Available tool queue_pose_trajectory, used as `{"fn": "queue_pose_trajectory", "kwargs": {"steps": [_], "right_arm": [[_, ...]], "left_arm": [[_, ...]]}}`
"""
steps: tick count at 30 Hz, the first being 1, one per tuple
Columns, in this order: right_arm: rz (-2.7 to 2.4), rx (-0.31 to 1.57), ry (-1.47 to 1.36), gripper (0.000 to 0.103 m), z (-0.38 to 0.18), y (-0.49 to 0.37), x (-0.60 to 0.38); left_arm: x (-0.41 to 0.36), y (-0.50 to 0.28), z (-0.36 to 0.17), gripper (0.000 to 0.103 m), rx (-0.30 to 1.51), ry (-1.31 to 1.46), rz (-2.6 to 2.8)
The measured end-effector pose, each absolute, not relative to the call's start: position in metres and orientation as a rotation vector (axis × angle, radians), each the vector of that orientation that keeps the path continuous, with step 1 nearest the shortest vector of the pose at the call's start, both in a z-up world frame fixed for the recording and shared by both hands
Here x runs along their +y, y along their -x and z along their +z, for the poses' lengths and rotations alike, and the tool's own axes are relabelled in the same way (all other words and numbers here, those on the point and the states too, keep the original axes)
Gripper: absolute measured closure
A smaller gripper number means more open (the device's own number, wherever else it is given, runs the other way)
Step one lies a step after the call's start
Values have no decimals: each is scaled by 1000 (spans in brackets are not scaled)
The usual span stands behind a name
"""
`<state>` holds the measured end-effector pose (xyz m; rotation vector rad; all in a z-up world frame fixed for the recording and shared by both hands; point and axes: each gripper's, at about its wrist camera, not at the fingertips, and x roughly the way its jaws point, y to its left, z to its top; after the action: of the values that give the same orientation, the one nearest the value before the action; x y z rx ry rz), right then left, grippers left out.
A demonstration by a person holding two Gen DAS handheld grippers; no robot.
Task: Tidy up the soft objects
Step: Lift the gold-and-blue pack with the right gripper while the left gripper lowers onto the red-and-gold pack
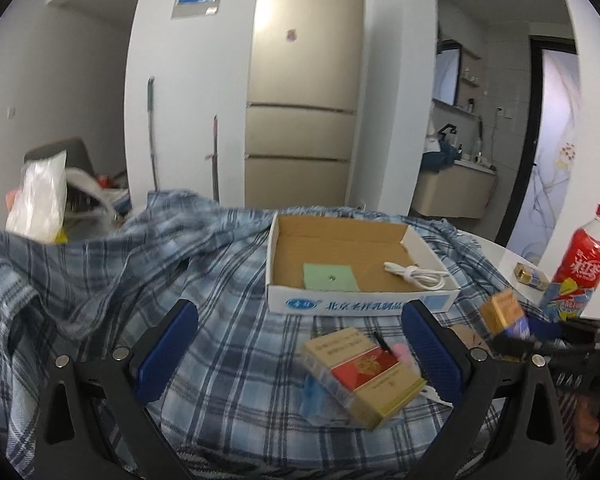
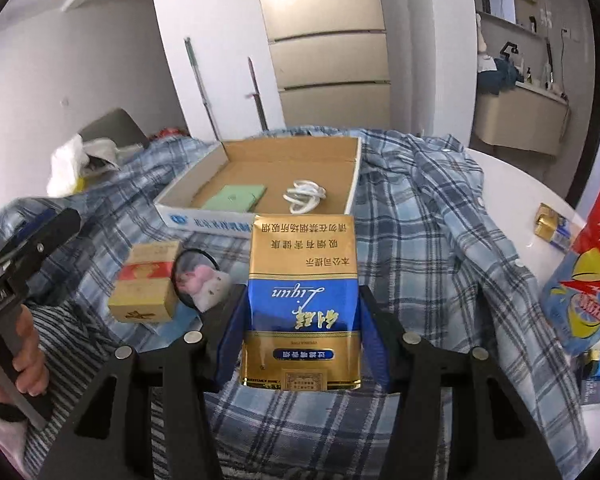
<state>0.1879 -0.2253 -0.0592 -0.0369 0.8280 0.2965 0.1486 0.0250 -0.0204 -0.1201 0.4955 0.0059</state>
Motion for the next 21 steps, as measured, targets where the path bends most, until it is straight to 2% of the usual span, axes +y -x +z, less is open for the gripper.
{"fn": "queue_pose_trajectory", "kwargs": {"steps": [6, 11, 21], "right_arm": [[361, 956, 157, 51, -69, -183, -183], [357, 970, 263, 51, -74, -176, -157], [434, 1028, 274, 51, -75, -167, -139]], "left_arm": [[37, -148, -24, 0, 502, 174, 28], [43, -148, -22, 0, 505, 208, 26], [63, -153, -28, 0, 547, 313, 38]]}}
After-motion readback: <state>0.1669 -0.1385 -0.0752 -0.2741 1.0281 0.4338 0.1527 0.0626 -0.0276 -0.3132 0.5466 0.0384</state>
